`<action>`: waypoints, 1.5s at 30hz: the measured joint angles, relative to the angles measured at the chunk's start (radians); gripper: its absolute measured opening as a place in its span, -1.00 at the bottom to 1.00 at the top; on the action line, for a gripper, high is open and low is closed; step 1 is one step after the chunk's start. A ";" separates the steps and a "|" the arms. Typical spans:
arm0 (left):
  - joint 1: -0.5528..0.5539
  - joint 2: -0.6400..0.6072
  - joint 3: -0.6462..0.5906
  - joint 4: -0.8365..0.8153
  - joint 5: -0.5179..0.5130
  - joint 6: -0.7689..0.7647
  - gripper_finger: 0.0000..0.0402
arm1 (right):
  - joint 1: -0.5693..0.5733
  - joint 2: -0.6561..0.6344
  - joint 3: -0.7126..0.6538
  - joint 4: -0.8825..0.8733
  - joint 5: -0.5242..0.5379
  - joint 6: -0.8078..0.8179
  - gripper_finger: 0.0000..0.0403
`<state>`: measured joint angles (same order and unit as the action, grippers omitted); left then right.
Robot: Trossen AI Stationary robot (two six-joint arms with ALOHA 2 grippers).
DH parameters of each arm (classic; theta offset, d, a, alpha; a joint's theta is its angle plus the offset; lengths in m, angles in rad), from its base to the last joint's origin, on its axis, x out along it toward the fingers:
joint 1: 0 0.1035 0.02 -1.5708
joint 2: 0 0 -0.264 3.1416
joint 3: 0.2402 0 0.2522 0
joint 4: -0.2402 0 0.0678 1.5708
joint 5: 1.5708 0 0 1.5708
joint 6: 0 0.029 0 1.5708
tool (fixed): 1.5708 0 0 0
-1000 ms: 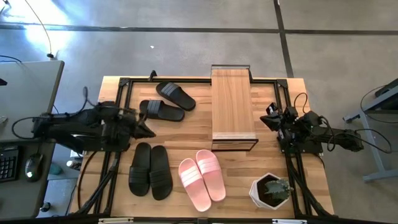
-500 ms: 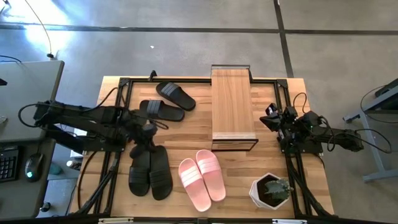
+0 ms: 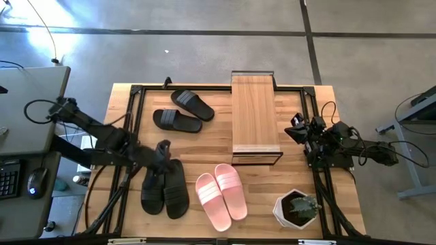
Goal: Pick and place slides into the shelf
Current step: Put the pink slide on the shelf
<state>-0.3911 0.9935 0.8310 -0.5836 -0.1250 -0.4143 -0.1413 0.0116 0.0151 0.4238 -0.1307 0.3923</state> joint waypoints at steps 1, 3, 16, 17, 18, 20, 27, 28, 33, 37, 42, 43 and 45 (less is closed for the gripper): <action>-0.030 0.015 0.000 0.028 -0.044 0.012 -0.99 | 0.000 0.000 0.000 0.000 0.000 0.000 -1.00; -0.091 0.055 0.000 0.097 -0.137 0.044 -0.99 | 0.000 0.000 0.000 0.000 0.000 0.000 -1.00; -0.234 0.396 0.000 0.455 -0.472 0.259 -0.98 | 0.000 0.000 0.000 -0.009 0.005 0.000 -1.00; -0.233 0.418 0.005 0.462 -0.463 0.269 -0.98 | 0.000 0.000 0.000 -0.015 0.005 0.000 -1.00; -0.233 0.441 0.016 0.473 -0.449 0.278 -0.98 | 0.000 0.000 0.000 -0.021 0.005 0.000 -1.00; -0.233 0.481 0.045 0.478 -0.440 0.287 -0.98 | 0.000 0.000 0.000 -0.027 0.005 0.000 -1.00; -0.231 0.603 0.180 0.482 -0.357 0.333 -0.80 | 0.000 0.001 0.000 -0.050 0.005 -0.007 -1.00; -0.231 0.613 0.191 0.477 -0.358 0.333 -0.73 | 0.000 0.001 0.000 -0.052 0.005 -0.007 -1.00; -0.231 0.641 0.211 0.474 -0.373 0.332 -0.32 | 0.000 0.002 0.000 -0.069 0.005 -0.007 -1.00; -0.231 0.677 0.211 0.480 -0.427 0.332 -0.11 | 0.000 0.002 0.000 -0.072 0.005 -0.014 -1.00; -0.230 0.731 0.211 0.491 -0.438 0.332 -0.02 | 0.000 0.002 0.000 -0.077 0.005 -0.035 -1.00; -0.231 0.741 0.211 0.494 -0.441 0.332 -0.01 | 0.000 0.002 0.000 -0.078 0.005 -0.034 -1.00; -0.231 0.753 0.211 0.505 -0.444 0.337 -0.01 | 0.000 0.002 0.000 -0.080 0.005 -0.034 -1.00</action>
<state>-0.6217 1.7465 1.0424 -0.0786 -0.5686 -0.0778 -0.1413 0.0132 0.0151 0.3438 -0.1254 0.3580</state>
